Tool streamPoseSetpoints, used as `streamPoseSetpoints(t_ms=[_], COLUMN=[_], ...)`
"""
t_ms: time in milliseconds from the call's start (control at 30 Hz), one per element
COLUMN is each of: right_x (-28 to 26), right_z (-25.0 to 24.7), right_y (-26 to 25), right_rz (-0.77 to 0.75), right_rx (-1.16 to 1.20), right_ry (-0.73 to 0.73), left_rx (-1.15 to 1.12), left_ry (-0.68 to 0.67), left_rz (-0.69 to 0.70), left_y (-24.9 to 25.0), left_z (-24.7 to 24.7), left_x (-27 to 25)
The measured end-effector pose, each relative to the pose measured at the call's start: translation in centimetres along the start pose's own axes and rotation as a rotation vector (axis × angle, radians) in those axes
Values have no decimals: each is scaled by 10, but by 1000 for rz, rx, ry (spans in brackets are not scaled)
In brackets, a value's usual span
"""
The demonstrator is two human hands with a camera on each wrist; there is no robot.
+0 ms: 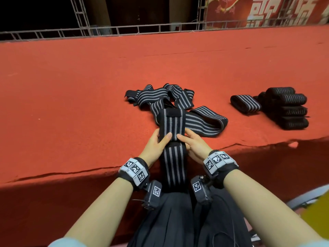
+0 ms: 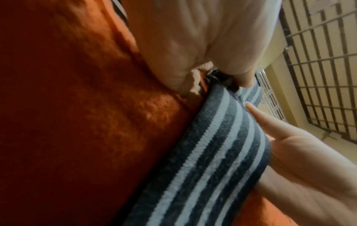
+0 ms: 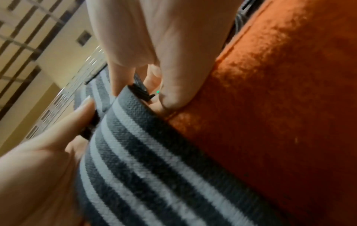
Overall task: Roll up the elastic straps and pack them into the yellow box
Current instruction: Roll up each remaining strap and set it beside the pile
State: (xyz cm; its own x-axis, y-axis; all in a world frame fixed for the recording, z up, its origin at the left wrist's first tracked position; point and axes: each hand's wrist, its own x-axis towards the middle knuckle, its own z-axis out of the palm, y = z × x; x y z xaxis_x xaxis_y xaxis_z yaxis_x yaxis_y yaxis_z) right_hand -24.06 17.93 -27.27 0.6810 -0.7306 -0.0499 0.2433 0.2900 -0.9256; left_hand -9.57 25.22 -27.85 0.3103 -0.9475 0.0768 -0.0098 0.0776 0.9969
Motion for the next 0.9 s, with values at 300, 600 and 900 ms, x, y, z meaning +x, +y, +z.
streamPoseSetpoints(t_ms=[300, 600, 900], right_x=[0, 0, -5], right_z=[-1, 1, -2], right_y=[-2, 4, 3], right_rz=[7, -76, 9], right_rx=[189, 185, 280], right_ry=[114, 209, 185], left_rx=[-132, -161, -196], left_ry=[-49, -95, 116], left_rz=[-75, -203, -222], left_y=[-1, 15, 11], left_z=[-4, 0, 5], left_x=[1, -3, 1])
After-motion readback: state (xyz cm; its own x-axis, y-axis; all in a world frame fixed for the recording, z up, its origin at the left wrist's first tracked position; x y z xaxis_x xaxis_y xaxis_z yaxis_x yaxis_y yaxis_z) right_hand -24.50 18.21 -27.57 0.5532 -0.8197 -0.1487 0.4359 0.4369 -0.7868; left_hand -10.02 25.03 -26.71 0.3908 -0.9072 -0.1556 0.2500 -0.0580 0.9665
